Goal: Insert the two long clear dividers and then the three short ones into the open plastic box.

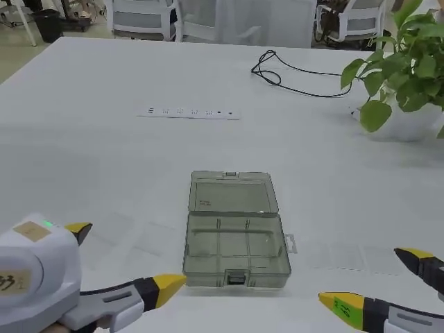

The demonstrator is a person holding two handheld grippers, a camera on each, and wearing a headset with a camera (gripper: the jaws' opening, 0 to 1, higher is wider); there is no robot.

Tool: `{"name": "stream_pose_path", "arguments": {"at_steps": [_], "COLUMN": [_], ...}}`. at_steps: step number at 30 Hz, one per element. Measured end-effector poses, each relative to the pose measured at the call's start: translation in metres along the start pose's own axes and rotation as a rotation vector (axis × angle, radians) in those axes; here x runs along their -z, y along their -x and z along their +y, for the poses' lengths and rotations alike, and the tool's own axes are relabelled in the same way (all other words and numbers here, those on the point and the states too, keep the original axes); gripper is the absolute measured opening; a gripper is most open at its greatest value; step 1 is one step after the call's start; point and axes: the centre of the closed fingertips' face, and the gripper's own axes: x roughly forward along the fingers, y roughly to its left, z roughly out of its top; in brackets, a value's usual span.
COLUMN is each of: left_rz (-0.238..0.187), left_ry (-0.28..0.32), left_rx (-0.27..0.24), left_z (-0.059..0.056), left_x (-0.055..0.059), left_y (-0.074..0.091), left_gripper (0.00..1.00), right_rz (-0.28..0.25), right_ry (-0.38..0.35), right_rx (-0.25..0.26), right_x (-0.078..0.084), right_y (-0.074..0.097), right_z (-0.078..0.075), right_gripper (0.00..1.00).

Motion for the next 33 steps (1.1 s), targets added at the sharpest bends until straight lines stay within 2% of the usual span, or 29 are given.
{"name": "stream_pose_path", "arguments": {"at_steps": [5, 12, 17, 20, 25, 28, 30, 33], "left_rz": [-0.003, 0.024, 0.007, 0.005, -0.01, -0.002, -0.021, -0.025], "left_ry": [0.002, -0.018, 0.004, -0.014, 0.014, 0.022, 0.039, 0.06], "left_rx": [0.0, 0.011, 0.035, 0.023, 0.012, -0.002, -0.004, 0.0], "left_z": [0.001, -0.003, -0.007, -0.005, -0.001, 0.004, 0.006, 0.008], "left_x": [0.0, 0.004, 0.001, 0.0, -0.003, -0.001, -0.004, -0.005], "left_y": [0.0, 0.0, 0.001, 0.002, 0.003, 0.004, 0.006, 0.006], "left_gripper": [1.0, 1.0, 0.99, 0.99, 1.0, 1.0, 1.0, 1.0], "right_rz": [0.006, 0.008, 0.007, 0.019, 0.026, 0.053, 0.047, 0.042], "right_ry": [-0.001, 0.011, 0.004, 0.008, 0.014, 0.061, 0.047, 0.038], "right_rx": [0.005, 0.009, 0.018, 0.016, 0.015, 0.012, 0.012, 0.014], "right_x": [0.002, 0.0, 0.0, 0.002, 0.001, 0.005, 0.004, 0.003], "right_y": [0.001, 0.003, 0.005, 0.006, 0.006, 0.005, 0.005, 0.004], "right_z": [-0.001, -0.003, -0.007, -0.006, -0.006, -0.004, -0.004, -0.004], "right_gripper": [1.0, 1.0, 1.0, 1.0, 1.0, 1.0, 1.0, 1.0]}}
